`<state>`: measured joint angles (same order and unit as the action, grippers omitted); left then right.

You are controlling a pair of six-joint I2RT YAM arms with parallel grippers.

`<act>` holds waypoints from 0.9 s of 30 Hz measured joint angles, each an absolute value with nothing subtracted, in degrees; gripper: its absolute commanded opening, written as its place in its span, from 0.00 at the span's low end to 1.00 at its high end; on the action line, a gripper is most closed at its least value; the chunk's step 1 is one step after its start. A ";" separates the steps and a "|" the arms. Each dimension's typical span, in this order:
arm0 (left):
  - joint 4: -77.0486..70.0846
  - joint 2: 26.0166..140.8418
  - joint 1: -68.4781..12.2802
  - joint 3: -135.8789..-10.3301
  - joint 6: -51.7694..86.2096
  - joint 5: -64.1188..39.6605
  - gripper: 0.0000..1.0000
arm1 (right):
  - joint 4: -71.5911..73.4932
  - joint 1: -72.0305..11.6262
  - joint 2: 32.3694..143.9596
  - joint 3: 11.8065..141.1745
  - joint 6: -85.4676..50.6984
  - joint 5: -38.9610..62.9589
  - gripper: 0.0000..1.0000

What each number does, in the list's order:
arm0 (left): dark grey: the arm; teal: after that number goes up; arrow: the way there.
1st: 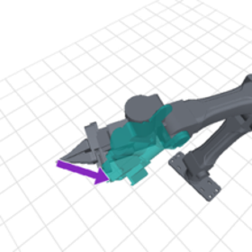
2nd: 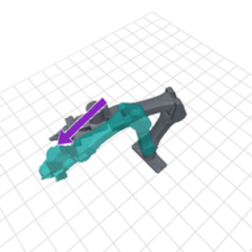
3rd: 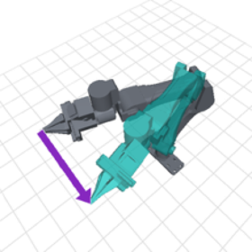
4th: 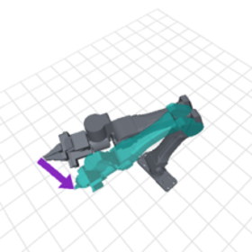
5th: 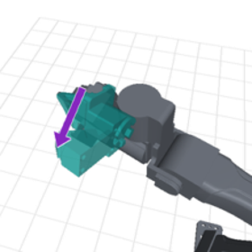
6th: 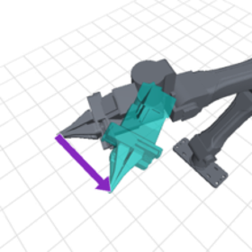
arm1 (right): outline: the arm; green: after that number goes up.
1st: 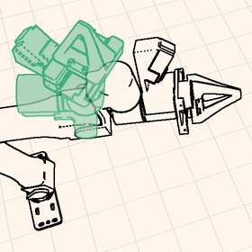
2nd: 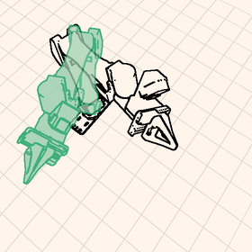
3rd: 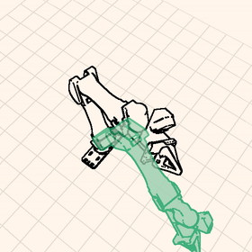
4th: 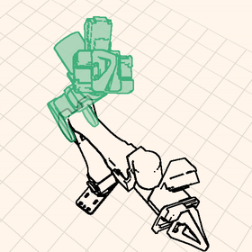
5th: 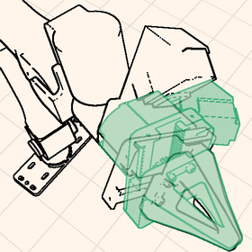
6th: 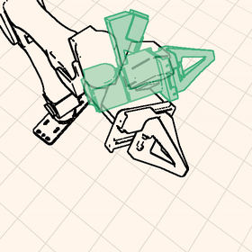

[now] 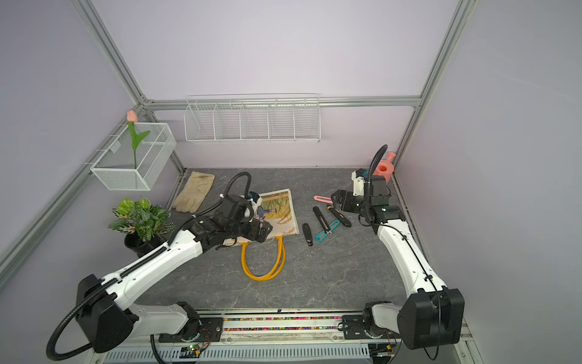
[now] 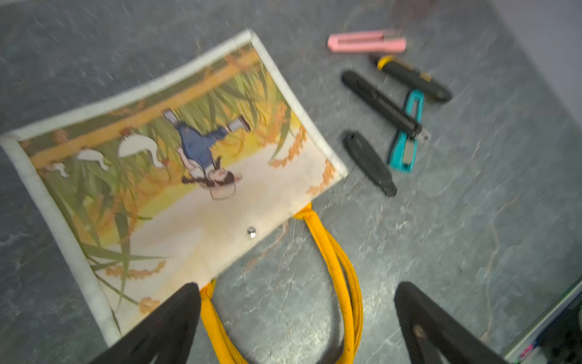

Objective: Place the art knife into the pouch
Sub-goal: Open the pouch at the center of the board.

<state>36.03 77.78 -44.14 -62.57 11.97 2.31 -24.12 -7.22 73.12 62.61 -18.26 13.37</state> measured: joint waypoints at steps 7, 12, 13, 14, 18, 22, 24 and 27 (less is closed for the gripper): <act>38.94 86.30 -47.99 -62.50 14.28 4.29 0.99 | -24.64 -7.29 70.17 58.87 -18.87 12.91 0.88; 38.44 90.02 -51.88 -62.48 16.10 4.67 0.96 | -24.58 -7.29 67.31 56.99 -18.90 12.71 0.88; 38.17 90.85 -52.62 -62.48 16.47 4.67 0.94 | -24.58 -7.29 67.09 56.51 -18.92 12.71 0.89; 37.80 91.83 -53.34 -62.48 16.86 4.67 0.93 | -24.58 -7.29 66.96 56.01 -18.96 12.71 0.89; 36.77 96.12 -54.46 -62.39 18.59 4.51 0.84 | -24.60 -7.29 66.81 54.30 -19.31 12.73 0.89; 35.20 98.02 -54.72 -60.77 20.12 4.49 0.77 | -24.60 -7.29 66.15 53.41 -19.31 12.71 0.89; 34.59 98.04 -54.76 -59.79 20.84 4.47 0.72 | -24.58 -7.29 65.30 52.99 -19.31 12.71 0.89; 33.85 98.06 -54.78 -59.53 21.45 4.36 0.65 | -24.53 -7.29 64.18 52.36 -19.31 12.71 0.89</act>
<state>33.85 98.06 -54.78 -59.53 21.45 4.36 -24.53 -7.29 64.18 52.36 -19.31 12.71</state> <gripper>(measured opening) 0.690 0.886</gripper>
